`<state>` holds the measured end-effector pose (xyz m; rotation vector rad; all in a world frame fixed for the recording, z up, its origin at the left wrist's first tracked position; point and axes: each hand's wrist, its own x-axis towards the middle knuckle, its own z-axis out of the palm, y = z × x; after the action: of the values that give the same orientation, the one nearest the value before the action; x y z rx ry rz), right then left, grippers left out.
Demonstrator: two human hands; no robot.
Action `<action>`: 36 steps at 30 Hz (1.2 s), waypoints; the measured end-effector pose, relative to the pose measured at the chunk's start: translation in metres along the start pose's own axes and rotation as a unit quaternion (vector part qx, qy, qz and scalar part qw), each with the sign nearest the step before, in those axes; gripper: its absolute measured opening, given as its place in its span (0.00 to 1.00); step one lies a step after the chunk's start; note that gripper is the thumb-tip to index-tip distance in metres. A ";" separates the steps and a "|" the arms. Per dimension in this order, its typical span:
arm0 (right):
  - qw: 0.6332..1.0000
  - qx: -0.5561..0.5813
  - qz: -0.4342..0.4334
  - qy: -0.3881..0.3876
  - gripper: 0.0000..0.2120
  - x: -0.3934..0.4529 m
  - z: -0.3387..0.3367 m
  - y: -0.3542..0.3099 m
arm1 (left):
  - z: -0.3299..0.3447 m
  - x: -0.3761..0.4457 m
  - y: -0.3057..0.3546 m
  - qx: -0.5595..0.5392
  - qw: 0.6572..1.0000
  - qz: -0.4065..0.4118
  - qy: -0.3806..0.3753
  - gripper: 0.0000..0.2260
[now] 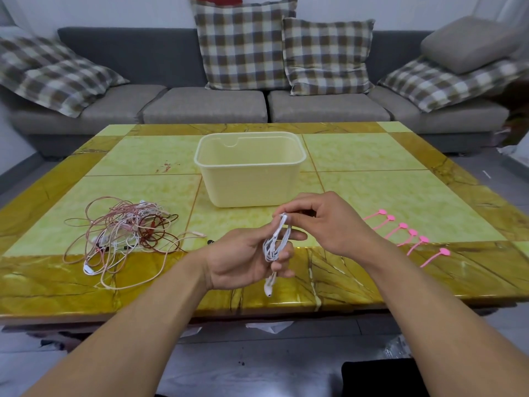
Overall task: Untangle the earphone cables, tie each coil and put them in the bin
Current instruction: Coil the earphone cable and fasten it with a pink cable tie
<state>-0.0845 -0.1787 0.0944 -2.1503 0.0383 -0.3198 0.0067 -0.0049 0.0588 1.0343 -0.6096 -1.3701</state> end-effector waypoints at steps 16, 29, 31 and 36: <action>0.998 -0.009 0.048 -0.028 0.09 -0.001 -0.001 0.000 | 0.007 0.000 -0.003 0.058 0.996 -0.019 0.070 0.31; 0.999 0.017 0.050 -0.010 0.11 -0.002 0.000 -0.002 | 0.013 0.000 -0.007 0.108 0.990 -0.011 0.089 0.15; 0.998 -0.049 0.034 -0.023 0.11 -0.002 -0.001 -0.002 | 0.010 -0.001 -0.006 0.090 0.993 -0.024 0.077 0.16; 0.988 -0.145 -0.007 -0.045 0.10 -0.012 -0.003 0.000 | 0.010 -0.004 -0.008 0.094 0.992 -0.061 0.048 0.23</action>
<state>-0.0965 -0.1791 0.0933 -2.4520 0.0185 -0.2371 -0.0065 -0.0027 0.0574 1.3009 -0.6207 -1.3782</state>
